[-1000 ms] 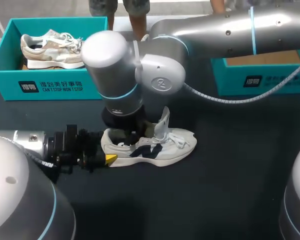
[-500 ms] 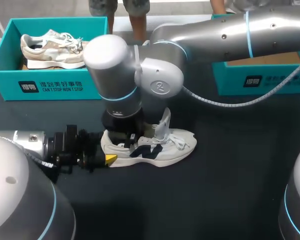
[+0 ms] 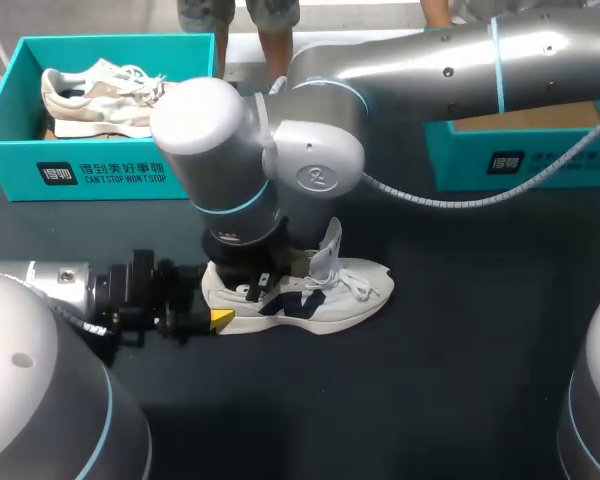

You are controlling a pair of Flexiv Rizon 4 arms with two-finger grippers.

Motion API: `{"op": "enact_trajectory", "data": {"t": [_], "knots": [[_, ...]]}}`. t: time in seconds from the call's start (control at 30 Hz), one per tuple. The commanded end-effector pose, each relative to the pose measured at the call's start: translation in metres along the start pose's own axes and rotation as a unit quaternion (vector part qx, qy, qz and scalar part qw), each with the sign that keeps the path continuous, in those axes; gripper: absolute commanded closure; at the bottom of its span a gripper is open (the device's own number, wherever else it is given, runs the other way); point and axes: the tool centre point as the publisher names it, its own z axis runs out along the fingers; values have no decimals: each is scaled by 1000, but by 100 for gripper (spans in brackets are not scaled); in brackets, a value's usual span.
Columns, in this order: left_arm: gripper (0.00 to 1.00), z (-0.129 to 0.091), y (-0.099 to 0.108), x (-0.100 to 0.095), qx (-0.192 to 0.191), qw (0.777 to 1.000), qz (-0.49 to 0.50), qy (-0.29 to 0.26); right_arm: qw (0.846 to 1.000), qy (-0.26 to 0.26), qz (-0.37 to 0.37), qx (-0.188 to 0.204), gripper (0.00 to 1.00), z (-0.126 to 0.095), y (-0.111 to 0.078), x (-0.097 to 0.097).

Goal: Take the shoe out of the shoebox, open the shoe tongue, remove and reinsert the insole, then place the shoe into the shoebox

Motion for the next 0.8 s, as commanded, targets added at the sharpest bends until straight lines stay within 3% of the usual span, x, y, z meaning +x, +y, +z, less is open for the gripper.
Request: {"op": "enact_trajectory", "data": {"t": [0.03, 0.57, 0.8], "knots": [[100, 0, 1, 1, 0, 1000, 0, -1, 1000, -22, 10, -16, 100, -26, -19, 0], [100, 0, 1, 1, 0, 1000, 0, -1, 997, -44, 39, -51, 100, -54, -32, -20], [100, 0, 1, 1, 0, 1000, 0, -1, 998, -7, 12, -56, 100, -60, -24, -17]]}}
